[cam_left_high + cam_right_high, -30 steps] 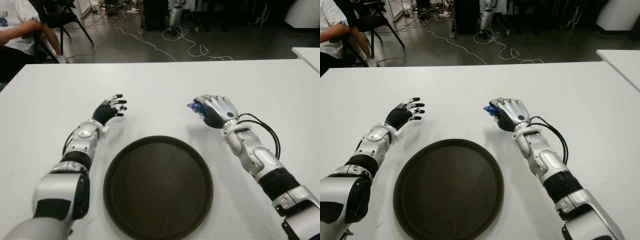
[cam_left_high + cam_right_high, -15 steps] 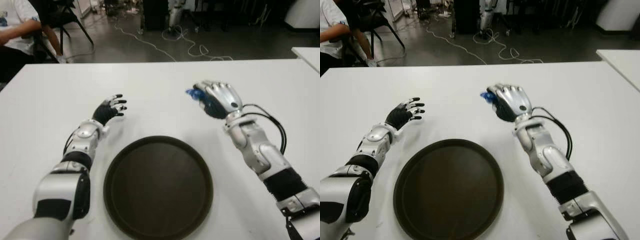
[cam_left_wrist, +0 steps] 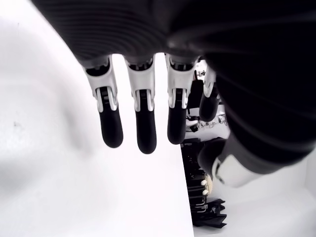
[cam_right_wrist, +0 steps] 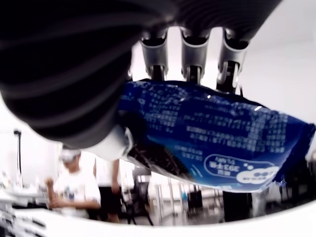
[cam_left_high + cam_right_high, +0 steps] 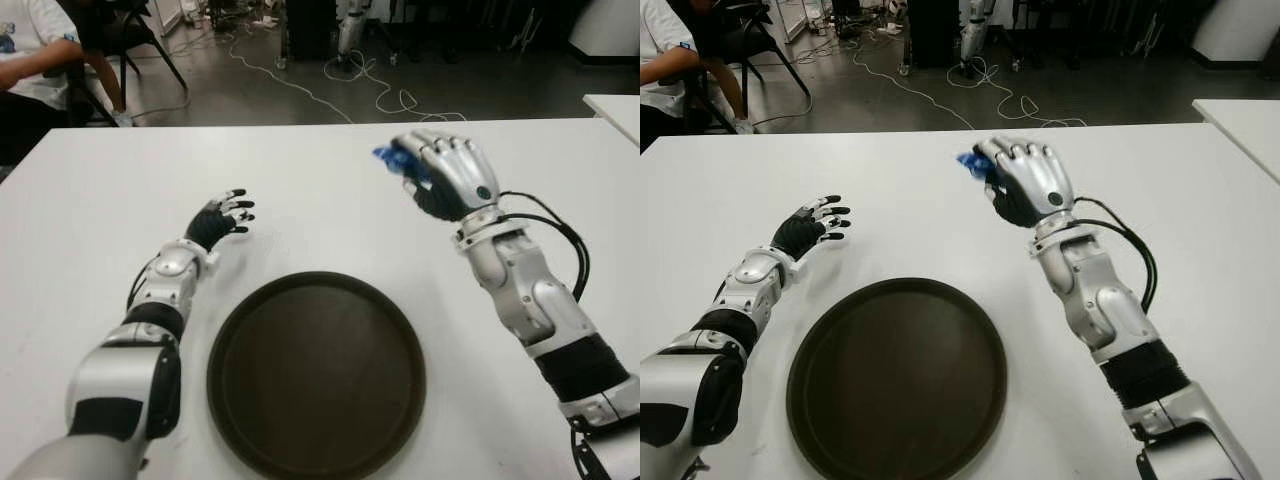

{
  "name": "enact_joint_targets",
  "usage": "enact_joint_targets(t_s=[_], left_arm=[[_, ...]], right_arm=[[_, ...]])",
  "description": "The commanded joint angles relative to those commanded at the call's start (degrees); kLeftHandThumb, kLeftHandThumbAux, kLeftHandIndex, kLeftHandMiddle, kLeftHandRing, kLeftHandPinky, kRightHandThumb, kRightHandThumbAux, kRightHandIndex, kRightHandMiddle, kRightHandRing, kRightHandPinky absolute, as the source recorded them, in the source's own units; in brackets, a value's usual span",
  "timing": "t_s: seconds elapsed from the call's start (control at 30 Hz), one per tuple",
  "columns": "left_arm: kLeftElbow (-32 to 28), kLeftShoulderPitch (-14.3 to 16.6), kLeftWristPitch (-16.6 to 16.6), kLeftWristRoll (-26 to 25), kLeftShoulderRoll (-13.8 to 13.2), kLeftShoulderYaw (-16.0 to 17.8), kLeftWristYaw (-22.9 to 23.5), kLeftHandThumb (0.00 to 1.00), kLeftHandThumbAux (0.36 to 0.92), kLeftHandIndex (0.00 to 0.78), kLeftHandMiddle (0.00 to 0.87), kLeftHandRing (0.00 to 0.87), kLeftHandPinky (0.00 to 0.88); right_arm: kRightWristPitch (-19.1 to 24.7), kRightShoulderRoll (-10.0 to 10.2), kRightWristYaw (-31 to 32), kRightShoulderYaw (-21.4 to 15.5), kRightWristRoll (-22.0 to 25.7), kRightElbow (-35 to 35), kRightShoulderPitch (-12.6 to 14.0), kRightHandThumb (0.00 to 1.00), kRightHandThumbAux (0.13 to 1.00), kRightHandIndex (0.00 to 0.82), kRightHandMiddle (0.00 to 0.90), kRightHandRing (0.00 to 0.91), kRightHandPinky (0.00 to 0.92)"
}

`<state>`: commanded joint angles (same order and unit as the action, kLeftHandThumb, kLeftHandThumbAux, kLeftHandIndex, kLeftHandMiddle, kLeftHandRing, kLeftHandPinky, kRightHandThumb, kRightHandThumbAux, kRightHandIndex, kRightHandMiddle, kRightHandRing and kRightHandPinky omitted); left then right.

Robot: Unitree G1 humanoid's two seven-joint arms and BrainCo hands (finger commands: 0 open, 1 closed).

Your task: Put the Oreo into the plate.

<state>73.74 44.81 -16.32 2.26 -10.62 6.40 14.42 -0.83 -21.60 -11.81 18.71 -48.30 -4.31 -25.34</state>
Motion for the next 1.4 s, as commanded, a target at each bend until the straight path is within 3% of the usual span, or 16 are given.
enact_joint_targets(t_s=[0.17,0.5,0.67,0.8,1.0,1.2,1.4], left_arm=[[0.06,0.12,0.34,-0.42,0.20,0.31,0.12,0.000,0.679,0.140,0.217,0.233,0.255],[0.10,0.22,0.24,-0.23,0.25,0.14,0.12,0.000,0.682,0.129,0.213,0.230,0.247],[0.13,0.19,0.15,-0.32,0.31,0.22,0.30,0.000,0.684,0.140,0.215,0.226,0.232],[0.15,0.30,0.48,-0.33,0.47,0.24,-0.14,0.000,0.693,0.138,0.210,0.222,0.234],[0.00,0.23,0.22,-0.24,0.60,0.18,-0.63,0.000,0.702,0.143,0.226,0.241,0.257],[-0.02,0.21,-0.21,0.00,0.54,-0.06,-0.60,0.000,0.675,0.142,0.226,0.246,0.257],[0.05,0.29,-0.09,0.01,0.51,-0.08,-0.32,0.000,0.689,0.143,0.222,0.229,0.223]], right_arm=[[0.50,1.90,0.91,1.02,-0.36,1.80,0.24,0.689,0.733,0.424,0.715,0.710,0.668],[0.64,3.06,4.00,2.11,-1.11,4.13,1.30,0.692,0.732,0.424,0.663,0.656,0.623],[-1.18,4.83,2.33,4.00,-1.06,3.02,2.81,0.693,0.732,0.425,0.683,0.681,0.673],[-7.40,7.60,-1.80,5.23,2.80,-2.17,2.86,0.695,0.733,0.427,0.727,0.729,0.733],[-12.69,8.43,-0.30,4.21,7.54,-4.28,2.52,0.696,0.733,0.427,0.755,0.761,0.772],[-13.10,8.58,3.46,4.18,9.77,-4.87,2.39,0.697,0.734,0.427,0.760,0.770,0.784],[-11.19,9.44,7.23,3.75,11.50,-4.60,2.56,0.695,0.734,0.427,0.756,0.766,0.775]])
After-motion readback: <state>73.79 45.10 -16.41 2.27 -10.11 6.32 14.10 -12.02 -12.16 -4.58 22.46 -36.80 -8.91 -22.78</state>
